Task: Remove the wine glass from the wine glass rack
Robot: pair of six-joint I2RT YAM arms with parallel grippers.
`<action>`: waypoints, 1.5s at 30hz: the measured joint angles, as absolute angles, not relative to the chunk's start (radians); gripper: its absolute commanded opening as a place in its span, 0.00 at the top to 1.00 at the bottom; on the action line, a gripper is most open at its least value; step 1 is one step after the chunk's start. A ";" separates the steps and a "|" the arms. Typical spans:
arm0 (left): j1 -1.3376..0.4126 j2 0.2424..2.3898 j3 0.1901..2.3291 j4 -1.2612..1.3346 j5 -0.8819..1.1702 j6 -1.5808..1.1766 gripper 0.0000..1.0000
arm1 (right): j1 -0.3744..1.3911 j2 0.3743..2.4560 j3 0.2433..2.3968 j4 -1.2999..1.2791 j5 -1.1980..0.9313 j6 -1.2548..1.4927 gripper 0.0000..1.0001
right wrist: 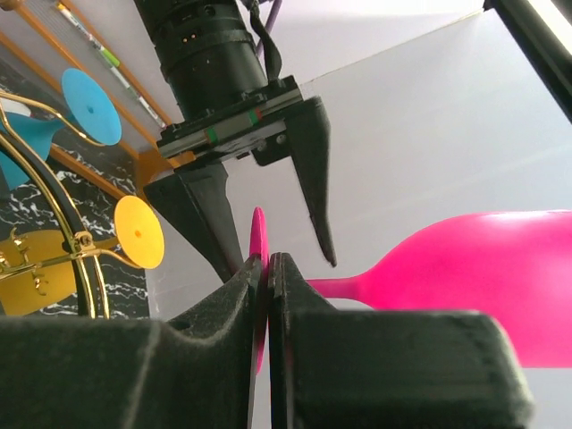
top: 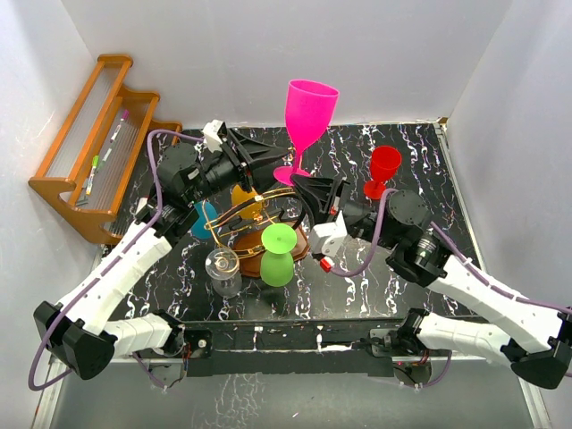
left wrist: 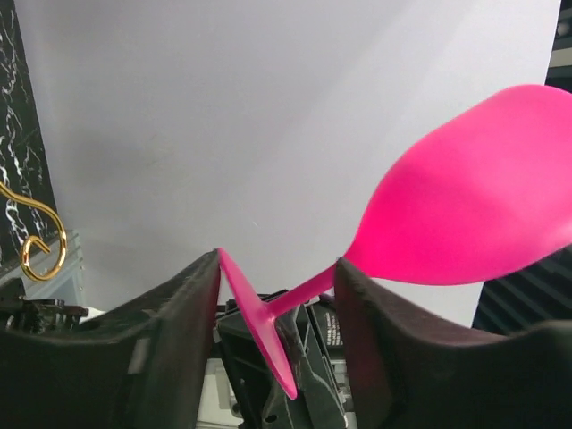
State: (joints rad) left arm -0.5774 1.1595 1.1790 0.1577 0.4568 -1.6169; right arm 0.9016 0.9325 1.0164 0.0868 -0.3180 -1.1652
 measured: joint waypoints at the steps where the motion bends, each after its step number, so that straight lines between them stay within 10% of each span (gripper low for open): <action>1: -0.577 1.159 1.176 0.157 0.458 -1.617 0.63 | 0.916 0.937 1.016 0.090 -0.302 -1.179 0.92; 5: -0.577 1.159 1.166 0.169 0.466 -1.621 0.99 | 0.963 0.948 1.016 0.126 -0.244 -1.230 0.92; 10: -0.570 1.159 1.163 0.181 0.479 -1.634 1.00 | 0.989 0.950 1.002 0.125 -0.205 -1.279 0.92; 16: -0.572 1.155 1.150 0.197 0.487 -1.614 1.00 | 1.001 0.933 0.972 0.107 -0.177 -1.227 0.53; 21: -0.572 1.128 1.155 0.165 0.469 -1.510 1.00 | 1.006 0.856 0.950 0.028 -0.148 -1.097 0.46; 24: -0.571 1.111 1.214 0.065 0.398 -1.395 1.00 | 1.006 0.768 0.950 -0.043 -0.100 -1.004 0.50; 29: -0.571 1.043 1.323 -0.085 0.218 -1.172 1.00 | 1.007 0.689 0.981 -0.136 0.106 -0.765 0.84; 36: -0.570 0.942 1.475 -0.287 -0.006 -0.867 1.00 | 0.995 0.985 1.351 -0.431 0.538 -0.291 0.92; 42: -0.570 0.906 1.530 -0.435 -0.115 -0.674 1.00 | 0.795 1.378 1.922 -0.759 0.292 0.047 0.41; 45: -0.570 0.891 1.530 -0.507 -0.155 -0.616 1.00 | 0.705 1.414 2.000 -0.799 0.109 0.136 0.37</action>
